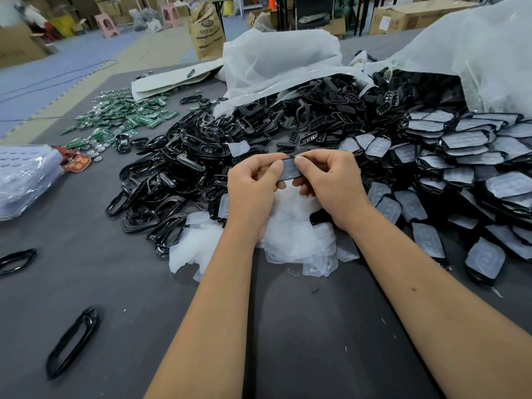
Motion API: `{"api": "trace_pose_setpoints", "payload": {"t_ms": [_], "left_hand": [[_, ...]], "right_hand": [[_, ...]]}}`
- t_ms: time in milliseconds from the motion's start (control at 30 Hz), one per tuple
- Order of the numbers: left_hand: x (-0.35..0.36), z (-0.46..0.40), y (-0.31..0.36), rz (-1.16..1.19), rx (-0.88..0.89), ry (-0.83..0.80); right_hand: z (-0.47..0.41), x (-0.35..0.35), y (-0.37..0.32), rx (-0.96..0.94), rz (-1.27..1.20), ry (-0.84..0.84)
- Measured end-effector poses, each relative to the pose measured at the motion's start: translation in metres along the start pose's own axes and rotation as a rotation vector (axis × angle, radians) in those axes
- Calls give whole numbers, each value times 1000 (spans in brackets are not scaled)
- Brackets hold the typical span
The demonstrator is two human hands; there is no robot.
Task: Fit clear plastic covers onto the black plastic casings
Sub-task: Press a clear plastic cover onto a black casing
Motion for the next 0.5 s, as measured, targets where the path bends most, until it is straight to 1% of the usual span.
{"api": "trace_pose_setpoints", "payload": {"t_ms": [133, 367, 500], "left_hand": [[0, 0, 1, -4, 26, -2], [-1, 0, 1, -39, 2, 24], [-1, 1, 1, 22, -10, 48]], "right_hand": [[0, 0, 1, 2, -4, 4], [-2, 1, 2, 2, 61, -36], [1, 4, -2, -61, 121, 14]]}}
Point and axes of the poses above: each hand's wrist, its own z-axis away from the middle knuckle, its own x-axis out of the palm, y = z × x, the point moved 2 cm from there along -z, towards the middle knuckle, and after that the axes turned 7 degrees about -y, right-handed, at the moved point
